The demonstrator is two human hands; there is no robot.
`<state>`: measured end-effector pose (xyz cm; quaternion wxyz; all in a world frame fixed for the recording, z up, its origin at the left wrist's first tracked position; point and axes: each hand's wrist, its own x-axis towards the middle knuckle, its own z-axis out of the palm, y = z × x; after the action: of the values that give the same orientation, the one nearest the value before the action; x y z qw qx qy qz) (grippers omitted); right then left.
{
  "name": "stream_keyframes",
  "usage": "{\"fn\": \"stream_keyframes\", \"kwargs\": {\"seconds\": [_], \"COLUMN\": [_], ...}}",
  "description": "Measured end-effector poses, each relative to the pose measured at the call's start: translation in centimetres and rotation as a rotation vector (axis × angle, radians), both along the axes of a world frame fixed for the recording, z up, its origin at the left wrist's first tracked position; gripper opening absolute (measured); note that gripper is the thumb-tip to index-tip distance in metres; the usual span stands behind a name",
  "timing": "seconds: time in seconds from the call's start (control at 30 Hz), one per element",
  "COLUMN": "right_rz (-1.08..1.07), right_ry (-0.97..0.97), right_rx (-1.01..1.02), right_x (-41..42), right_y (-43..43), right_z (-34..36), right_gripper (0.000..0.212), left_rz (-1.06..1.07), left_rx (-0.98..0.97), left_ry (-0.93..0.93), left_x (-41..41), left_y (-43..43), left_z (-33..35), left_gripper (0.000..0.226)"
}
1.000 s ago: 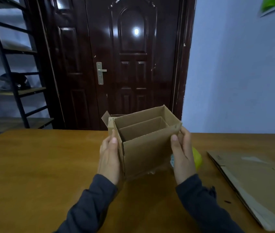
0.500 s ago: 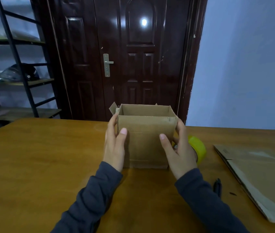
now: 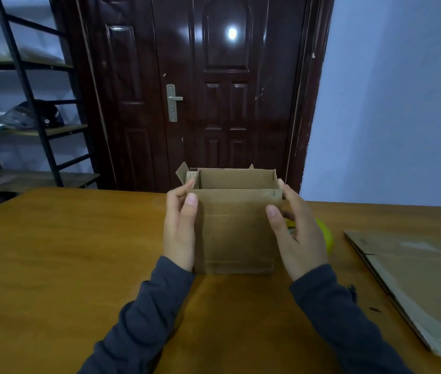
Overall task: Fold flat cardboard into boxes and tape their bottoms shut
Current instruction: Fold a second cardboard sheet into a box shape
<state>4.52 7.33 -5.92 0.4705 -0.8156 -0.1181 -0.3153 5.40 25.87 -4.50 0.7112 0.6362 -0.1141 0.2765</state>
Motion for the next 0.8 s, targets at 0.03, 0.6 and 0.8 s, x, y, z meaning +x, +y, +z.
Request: {"fn": "stream_keyframes", "kwargs": {"seconds": [0.03, 0.6, 0.8], "right_rz": [-0.011, -0.003, 0.166], "right_ry": [-0.023, -0.013, -0.006], "right_rx": [0.013, 0.135, 0.227], "right_x": [-0.1, -0.3, -0.4], "right_y": [0.1, 0.1, 0.1], "right_z": [0.2, 1.8, 1.9], "right_gripper": [0.053, 0.042, 0.041], "left_rz": [0.007, -0.008, 0.087], "left_rx": [-0.03, -0.062, -0.011], "left_ry": [0.003, 0.007, -0.017], "left_x": [-0.1, -0.5, -0.8], "left_y": [-0.1, -0.8, -1.5], "left_z": [0.2, 0.5, 0.0], "left_gripper": [0.045, 0.041, 0.044]}}
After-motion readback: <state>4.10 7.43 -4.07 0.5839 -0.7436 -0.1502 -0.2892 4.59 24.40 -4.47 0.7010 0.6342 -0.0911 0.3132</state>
